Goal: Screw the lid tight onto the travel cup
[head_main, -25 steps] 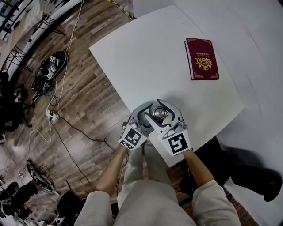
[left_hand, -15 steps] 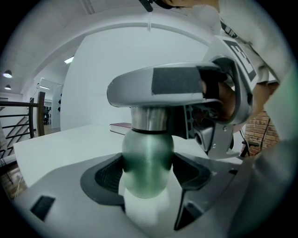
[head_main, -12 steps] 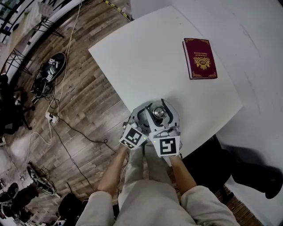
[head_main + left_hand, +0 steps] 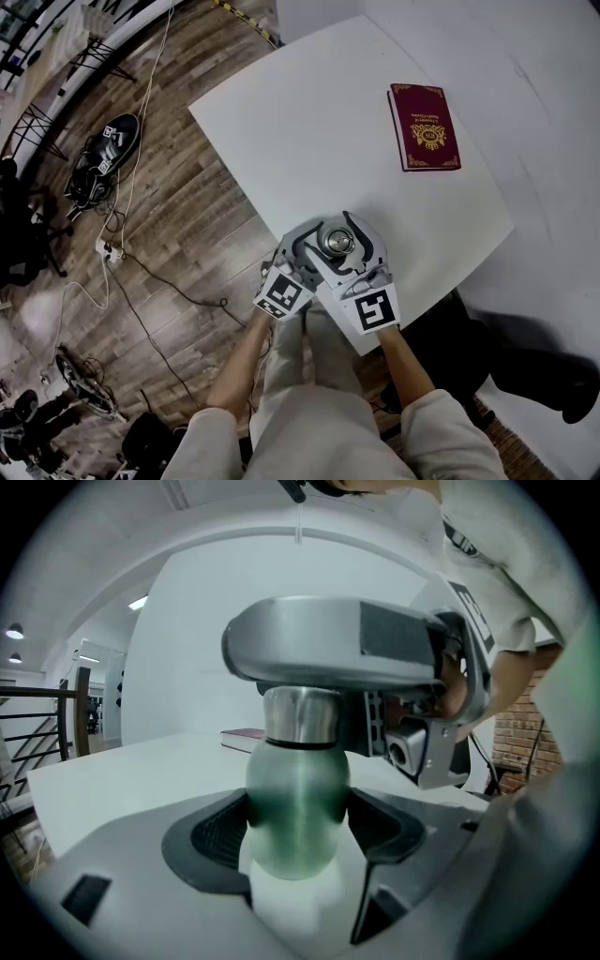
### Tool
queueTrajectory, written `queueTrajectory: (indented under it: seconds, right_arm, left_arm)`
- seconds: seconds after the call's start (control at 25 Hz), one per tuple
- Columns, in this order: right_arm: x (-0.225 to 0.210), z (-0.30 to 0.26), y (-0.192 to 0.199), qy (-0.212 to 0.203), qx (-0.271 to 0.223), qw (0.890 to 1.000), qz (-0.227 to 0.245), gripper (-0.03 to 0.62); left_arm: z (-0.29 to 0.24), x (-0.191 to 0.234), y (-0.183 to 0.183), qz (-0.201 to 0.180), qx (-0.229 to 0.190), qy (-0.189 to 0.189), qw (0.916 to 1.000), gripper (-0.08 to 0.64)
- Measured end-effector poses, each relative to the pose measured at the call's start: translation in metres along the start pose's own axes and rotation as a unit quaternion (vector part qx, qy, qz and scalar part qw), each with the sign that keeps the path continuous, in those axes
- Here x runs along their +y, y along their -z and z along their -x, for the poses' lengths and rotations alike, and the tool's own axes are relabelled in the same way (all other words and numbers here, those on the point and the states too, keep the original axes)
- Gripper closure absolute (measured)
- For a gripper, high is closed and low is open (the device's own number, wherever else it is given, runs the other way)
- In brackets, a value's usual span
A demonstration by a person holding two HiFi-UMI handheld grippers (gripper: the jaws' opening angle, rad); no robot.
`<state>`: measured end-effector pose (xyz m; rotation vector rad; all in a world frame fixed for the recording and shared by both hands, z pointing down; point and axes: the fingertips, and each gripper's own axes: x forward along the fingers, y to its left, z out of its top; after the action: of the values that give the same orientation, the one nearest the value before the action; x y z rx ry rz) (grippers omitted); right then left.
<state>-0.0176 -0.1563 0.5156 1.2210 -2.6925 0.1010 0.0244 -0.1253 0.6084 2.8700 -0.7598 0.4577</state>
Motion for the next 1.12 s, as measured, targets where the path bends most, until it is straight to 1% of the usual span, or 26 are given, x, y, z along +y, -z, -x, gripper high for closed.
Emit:
queueTrajectory:
  seconds: [0.12, 0.24, 0.28, 0.36, 0.6, 0.76, 0.88, 0.96, 1.12]
  right_arm:
    - [0.006, 0.003, 0.001, -0.062, 0.013, 0.997, 0.041, 0.264]
    - [0.01, 0.007, 0.005, -0.126, 0.03, 0.989, 0.072, 0.275]
    - [0.012, 0.009, 0.006, -0.145, 0.035, 0.986, 0.077, 0.287]
    - [0.015, 0.011, 0.01, -0.181, 0.045, 0.979, 0.083, 0.288]
    - [0.019, 0.01, 0.013, -0.253, 0.068, 0.961, 0.089, 0.302]
    - [0.024, 0.007, 0.019, -0.285, 0.08, 0.95, 0.102, 0.324]
    - [0.026, 0.006, 0.018, -0.297, 0.081, 0.945, 0.107, 0.336]
    - [0.025, 0.004, 0.015, -0.298, 0.076, 0.945, 0.112, 0.338]
    - [0.024, 0.005, 0.019, -0.282, 0.073, 0.951, 0.1, 0.341]
  left_arm:
    - [0.001, 0.0, 0.002, -0.001, 0.003, 0.001, 1.0, 0.235]
    - [0.0, 0.0, 0.002, -0.001, 0.004, 0.003, 1.0, 0.235]
    - [0.001, 0.0, 0.001, -0.001, 0.003, 0.002, 1.0, 0.235]
    - [0.001, 0.0, 0.001, -0.001, 0.003, 0.002, 1.0, 0.235]
    - [-0.002, 0.0, 0.002, -0.004, 0.003, 0.0, 1.0, 0.235]
    - [-0.002, 0.0, 0.002, -0.004, 0.002, 0.0, 1.0, 0.235]
    - [-0.002, 0.0, 0.002, -0.003, 0.003, -0.001, 1.0, 0.235]
    - [-0.002, 0.001, 0.003, -0.004, 0.004, -0.002, 1.0, 0.235]
    - [-0.002, 0.0, 0.005, -0.004, 0.005, -0.002, 1.0, 0.235]
